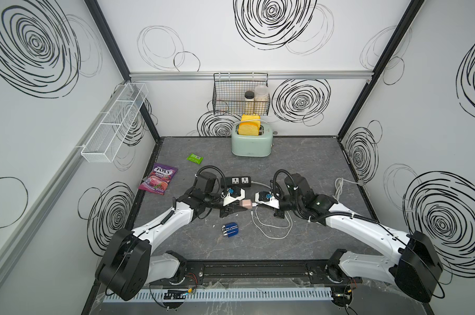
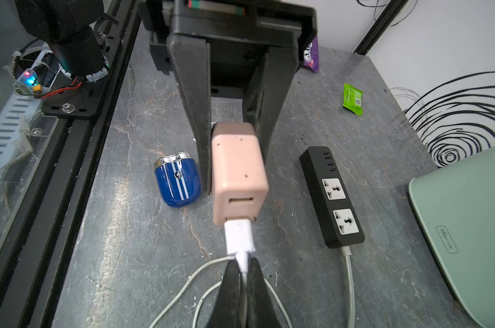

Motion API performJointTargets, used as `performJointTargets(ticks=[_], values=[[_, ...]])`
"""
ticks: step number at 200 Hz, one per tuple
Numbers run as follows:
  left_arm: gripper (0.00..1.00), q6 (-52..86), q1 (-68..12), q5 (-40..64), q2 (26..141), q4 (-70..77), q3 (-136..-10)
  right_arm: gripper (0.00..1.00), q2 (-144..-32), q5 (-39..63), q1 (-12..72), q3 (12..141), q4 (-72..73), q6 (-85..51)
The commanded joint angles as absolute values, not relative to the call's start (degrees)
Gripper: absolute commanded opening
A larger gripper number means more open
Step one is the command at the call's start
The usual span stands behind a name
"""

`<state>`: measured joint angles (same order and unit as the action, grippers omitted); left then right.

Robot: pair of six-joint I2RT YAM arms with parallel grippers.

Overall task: Charge the electric shaver
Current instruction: Insert the charging cable into the plug.

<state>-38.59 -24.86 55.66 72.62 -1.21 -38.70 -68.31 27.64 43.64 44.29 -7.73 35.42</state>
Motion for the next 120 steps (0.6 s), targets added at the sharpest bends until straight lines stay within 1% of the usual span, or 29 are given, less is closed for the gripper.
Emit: performJointTargets(ticks=[1, 36, 52, 76, 95, 120], values=[[0.00, -39.9, -29.0, 63.7, 71.8, 3.4, -40.7, 0.00, -68.1, 30.4, 44.3, 43.1, 3.3, 38.1], [0.00, -40.6, -29.3, 63.3, 71.5, 2.8, -40.7, 0.00, -68.3, 31.7, 44.4, 43.3, 3.4, 39.3], [0.00, -38.2, -28.8, 63.0, 71.1, 6.7, -39.5, 0.00, -68.4, 33.9, 45.0, 43.2, 3.9, 38.5], [0.00, -34.2, -28.1, 63.0, 70.8, 13.4, -37.9, 0.00, -68.8, 34.3, 46.7, 42.6, 4.7, 36.5], [0.00, -35.7, -27.9, 63.3, 71.2, 11.3, -38.7, 0.00, -68.3, 32.8, 46.6, 42.6, 4.2, 34.0], [0.00, -39.9, -26.9, 63.4, 71.7, 5.7, -39.3, 0.01, -67.6, 31.7, 46.0, 42.3, 4.0, 33.9]])
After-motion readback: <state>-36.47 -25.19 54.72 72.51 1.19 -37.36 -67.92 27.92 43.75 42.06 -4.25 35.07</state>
